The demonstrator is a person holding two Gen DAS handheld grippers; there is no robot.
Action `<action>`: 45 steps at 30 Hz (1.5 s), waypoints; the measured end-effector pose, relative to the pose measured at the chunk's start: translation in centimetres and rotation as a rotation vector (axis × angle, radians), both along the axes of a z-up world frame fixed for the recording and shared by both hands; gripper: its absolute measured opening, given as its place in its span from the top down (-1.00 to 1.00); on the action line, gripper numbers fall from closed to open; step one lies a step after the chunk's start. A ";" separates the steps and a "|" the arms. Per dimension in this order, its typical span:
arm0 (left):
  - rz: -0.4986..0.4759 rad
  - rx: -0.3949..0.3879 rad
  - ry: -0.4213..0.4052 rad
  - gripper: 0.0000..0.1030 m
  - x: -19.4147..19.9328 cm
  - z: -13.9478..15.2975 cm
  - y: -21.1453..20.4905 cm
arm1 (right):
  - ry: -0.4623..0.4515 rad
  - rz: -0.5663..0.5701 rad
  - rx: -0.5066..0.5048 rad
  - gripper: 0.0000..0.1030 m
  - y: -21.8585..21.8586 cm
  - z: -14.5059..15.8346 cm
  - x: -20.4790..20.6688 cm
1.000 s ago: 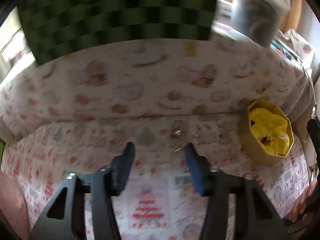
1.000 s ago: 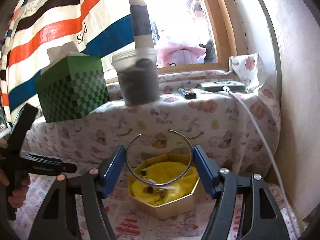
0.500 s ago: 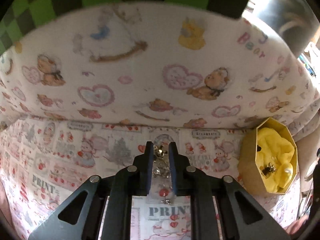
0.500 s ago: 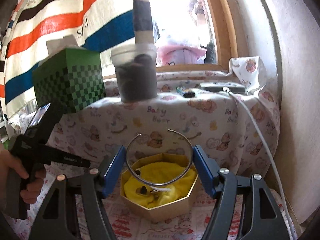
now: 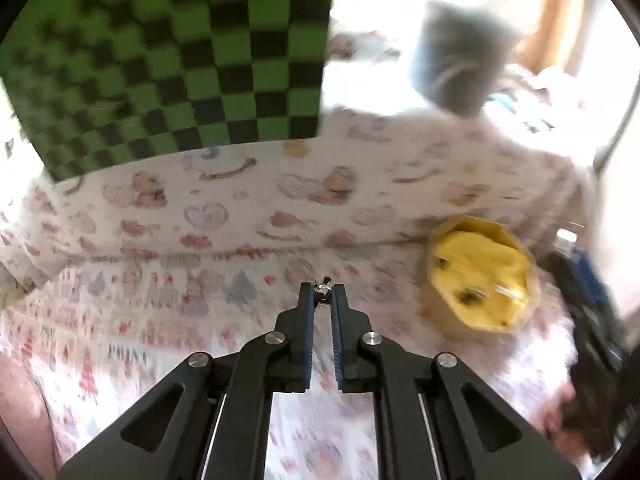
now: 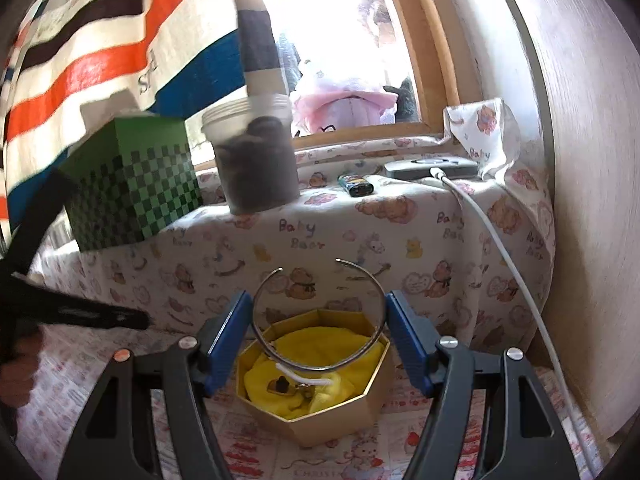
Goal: Organize jewelry
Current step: 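Hold the bangle over the yellow box with the right gripper while the left gripper grasps a silver charm, then open both grippers over the yellow box to drop the bangle and charm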
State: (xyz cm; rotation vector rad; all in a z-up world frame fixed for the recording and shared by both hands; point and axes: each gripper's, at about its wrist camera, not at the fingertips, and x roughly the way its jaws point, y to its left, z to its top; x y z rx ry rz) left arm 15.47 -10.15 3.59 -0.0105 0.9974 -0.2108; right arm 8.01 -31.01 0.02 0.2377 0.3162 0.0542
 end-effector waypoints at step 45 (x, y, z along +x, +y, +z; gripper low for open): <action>-0.050 -0.111 -0.191 0.53 -1.6 -0.9 -2.4 | 0.154 0.254 0.428 -0.32 -4.6 -2.0 4.0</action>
